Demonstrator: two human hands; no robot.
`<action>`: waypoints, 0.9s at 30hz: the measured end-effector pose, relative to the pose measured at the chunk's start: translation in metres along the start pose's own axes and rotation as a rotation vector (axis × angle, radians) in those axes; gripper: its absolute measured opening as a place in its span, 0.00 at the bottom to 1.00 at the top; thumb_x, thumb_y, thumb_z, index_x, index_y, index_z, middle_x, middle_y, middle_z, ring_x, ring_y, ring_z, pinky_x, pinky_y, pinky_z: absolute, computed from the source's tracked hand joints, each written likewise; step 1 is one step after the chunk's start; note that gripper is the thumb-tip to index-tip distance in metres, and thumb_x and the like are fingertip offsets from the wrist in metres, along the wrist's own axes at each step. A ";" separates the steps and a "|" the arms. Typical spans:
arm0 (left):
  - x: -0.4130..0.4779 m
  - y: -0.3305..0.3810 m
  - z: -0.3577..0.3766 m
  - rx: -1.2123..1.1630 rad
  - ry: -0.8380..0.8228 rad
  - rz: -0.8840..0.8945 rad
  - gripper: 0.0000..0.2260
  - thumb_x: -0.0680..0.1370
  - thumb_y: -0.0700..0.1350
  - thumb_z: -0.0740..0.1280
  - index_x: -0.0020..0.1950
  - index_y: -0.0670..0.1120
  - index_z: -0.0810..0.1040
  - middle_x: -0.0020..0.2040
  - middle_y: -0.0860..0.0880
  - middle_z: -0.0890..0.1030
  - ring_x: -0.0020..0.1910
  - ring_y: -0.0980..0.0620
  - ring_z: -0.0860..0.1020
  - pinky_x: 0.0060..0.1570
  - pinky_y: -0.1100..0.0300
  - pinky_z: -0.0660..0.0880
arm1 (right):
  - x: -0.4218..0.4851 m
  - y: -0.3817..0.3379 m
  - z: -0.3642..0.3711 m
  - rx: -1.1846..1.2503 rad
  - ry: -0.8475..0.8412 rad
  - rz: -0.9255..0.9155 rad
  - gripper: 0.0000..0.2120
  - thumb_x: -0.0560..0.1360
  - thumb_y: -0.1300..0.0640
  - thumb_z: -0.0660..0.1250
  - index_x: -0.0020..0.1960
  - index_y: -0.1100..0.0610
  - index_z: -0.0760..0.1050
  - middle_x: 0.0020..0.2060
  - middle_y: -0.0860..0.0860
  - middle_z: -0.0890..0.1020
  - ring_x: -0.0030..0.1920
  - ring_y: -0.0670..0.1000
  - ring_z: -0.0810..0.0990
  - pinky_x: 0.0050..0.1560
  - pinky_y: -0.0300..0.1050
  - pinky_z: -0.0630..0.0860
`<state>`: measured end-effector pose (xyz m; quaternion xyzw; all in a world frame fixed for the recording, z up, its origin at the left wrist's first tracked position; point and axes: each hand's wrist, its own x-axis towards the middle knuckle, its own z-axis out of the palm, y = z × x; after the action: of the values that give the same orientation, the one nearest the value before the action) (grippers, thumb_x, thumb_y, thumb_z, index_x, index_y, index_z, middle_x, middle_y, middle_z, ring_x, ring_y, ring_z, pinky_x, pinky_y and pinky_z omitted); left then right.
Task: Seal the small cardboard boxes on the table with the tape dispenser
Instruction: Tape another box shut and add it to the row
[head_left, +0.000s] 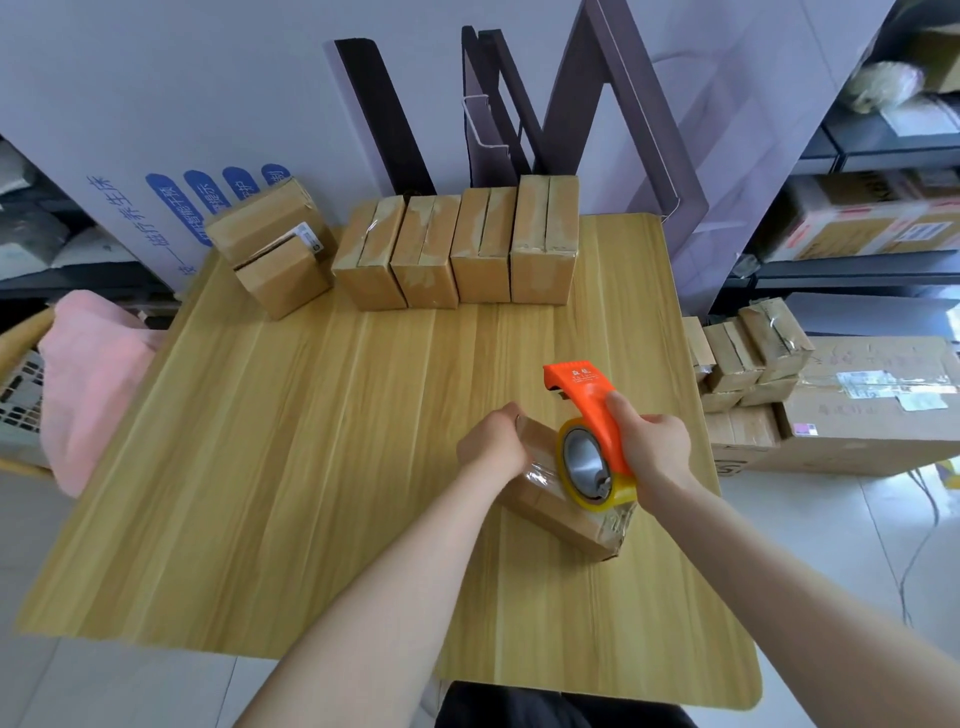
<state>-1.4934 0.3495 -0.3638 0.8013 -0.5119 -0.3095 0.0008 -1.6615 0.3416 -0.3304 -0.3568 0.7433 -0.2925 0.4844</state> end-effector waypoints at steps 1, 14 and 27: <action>0.002 0.003 -0.005 0.033 -0.046 -0.002 0.13 0.75 0.43 0.63 0.58 0.56 0.71 0.52 0.51 0.80 0.46 0.47 0.79 0.35 0.62 0.68 | -0.001 0.000 0.001 -0.007 -0.001 -0.008 0.25 0.71 0.39 0.67 0.29 0.58 0.69 0.23 0.53 0.71 0.25 0.52 0.70 0.30 0.43 0.68; -0.068 -0.038 0.062 -0.620 0.655 -0.009 0.17 0.74 0.46 0.72 0.62 0.49 0.77 0.59 0.52 0.78 0.60 0.49 0.75 0.55 0.60 0.68 | -0.003 0.001 0.003 -0.076 -0.037 -0.064 0.25 0.71 0.37 0.66 0.31 0.59 0.71 0.23 0.53 0.72 0.24 0.51 0.70 0.28 0.41 0.67; -0.070 -0.044 0.079 -0.895 0.625 -0.447 0.31 0.67 0.60 0.75 0.61 0.43 0.75 0.56 0.48 0.76 0.55 0.47 0.75 0.55 0.52 0.73 | -0.004 0.000 0.005 -0.107 -0.030 -0.103 0.27 0.72 0.38 0.67 0.26 0.57 0.66 0.19 0.49 0.68 0.21 0.49 0.67 0.25 0.39 0.64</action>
<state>-1.5170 0.4532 -0.4069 0.8647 -0.1255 -0.2374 0.4244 -1.6557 0.3446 -0.3295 -0.4241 0.7314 -0.2714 0.4600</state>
